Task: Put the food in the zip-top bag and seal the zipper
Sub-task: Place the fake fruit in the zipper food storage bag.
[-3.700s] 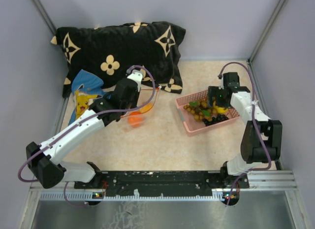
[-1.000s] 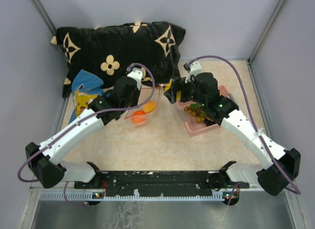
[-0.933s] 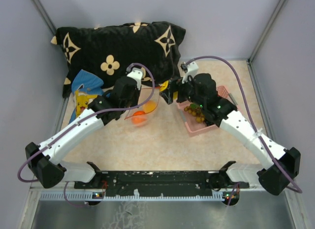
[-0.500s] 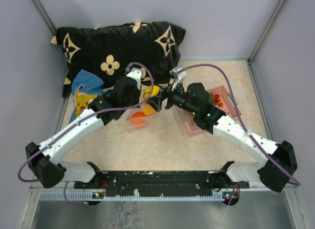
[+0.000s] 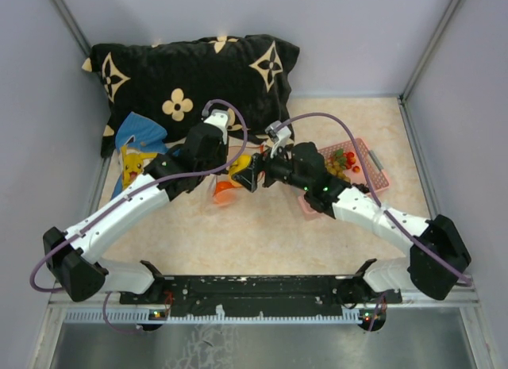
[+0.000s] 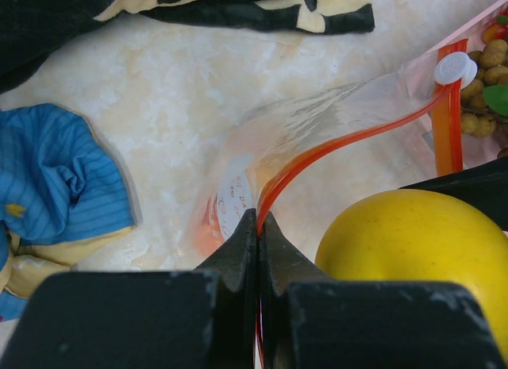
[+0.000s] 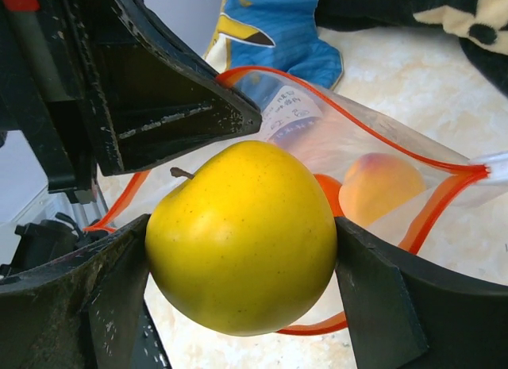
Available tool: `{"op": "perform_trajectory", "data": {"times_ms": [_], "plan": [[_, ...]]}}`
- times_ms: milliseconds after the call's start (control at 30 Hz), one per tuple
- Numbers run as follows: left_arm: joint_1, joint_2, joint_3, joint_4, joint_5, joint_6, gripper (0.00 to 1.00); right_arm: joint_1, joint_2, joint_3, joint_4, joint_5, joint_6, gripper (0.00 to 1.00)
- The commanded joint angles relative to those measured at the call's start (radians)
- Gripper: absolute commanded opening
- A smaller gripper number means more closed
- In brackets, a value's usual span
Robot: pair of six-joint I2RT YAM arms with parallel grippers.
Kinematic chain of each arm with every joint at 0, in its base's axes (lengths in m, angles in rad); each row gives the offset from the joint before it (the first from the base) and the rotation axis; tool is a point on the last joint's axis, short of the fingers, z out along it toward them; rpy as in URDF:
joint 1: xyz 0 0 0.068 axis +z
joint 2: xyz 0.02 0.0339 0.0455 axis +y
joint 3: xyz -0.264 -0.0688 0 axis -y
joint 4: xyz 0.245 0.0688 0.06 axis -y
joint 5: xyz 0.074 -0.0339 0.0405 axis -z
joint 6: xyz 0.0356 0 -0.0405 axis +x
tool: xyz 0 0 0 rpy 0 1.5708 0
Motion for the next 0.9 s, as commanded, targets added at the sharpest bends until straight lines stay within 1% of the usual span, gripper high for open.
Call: {"op": "perform_trajectory", "data": {"times_ms": [0, 67, 167, 333, 467, 533, 600, 733, 800, 867], "plan": [[0.003, 0.002, 0.04, 0.014, 0.016, -0.016, 0.0, 0.009, 0.014, 0.057, 0.035, -0.025, 0.004, 0.8], [0.004, -0.003, 0.036, 0.015, 0.016, -0.012, 0.0, 0.009, 0.02, 0.071, 0.016, -0.028, 0.0, 0.85], [0.003, -0.008, 0.029, 0.017, 0.011, -0.01, 0.0, 0.009, 0.028, 0.09, -0.011, -0.042, -0.011, 0.9], [0.003, -0.017, 0.016, 0.02, 0.01, -0.011, 0.0, 0.009, 0.027, 0.117, -0.045, -0.033, -0.016, 0.95], [0.003, -0.023, 0.008, 0.02, 0.009, -0.007, 0.0, 0.01, 0.029, 0.159, -0.113, -0.017, -0.03, 0.98], [0.003, -0.027, 0.005, 0.021, 0.005, -0.006, 0.0, 0.009, 0.02, 0.173, -0.149, 0.015, -0.048, 0.98], [0.003, -0.03, 0.002, 0.023, 0.002, -0.005, 0.0, 0.007, -0.004, 0.187, -0.199, 0.096, -0.059, 0.97], [0.003, -0.038, -0.008, 0.025, 0.003, -0.005, 0.0, 0.002, -0.026, 0.236, -0.349, 0.287, -0.079, 0.9], [0.003, -0.041, -0.014, 0.028, 0.003, -0.005, 0.0, 0.001, -0.019, 0.265, -0.41, 0.349, -0.086, 0.86], [0.004, -0.042, -0.02, 0.031, 0.005, -0.004, 0.0, 0.002, -0.002, 0.29, -0.456, 0.38, -0.084, 0.82]]}}
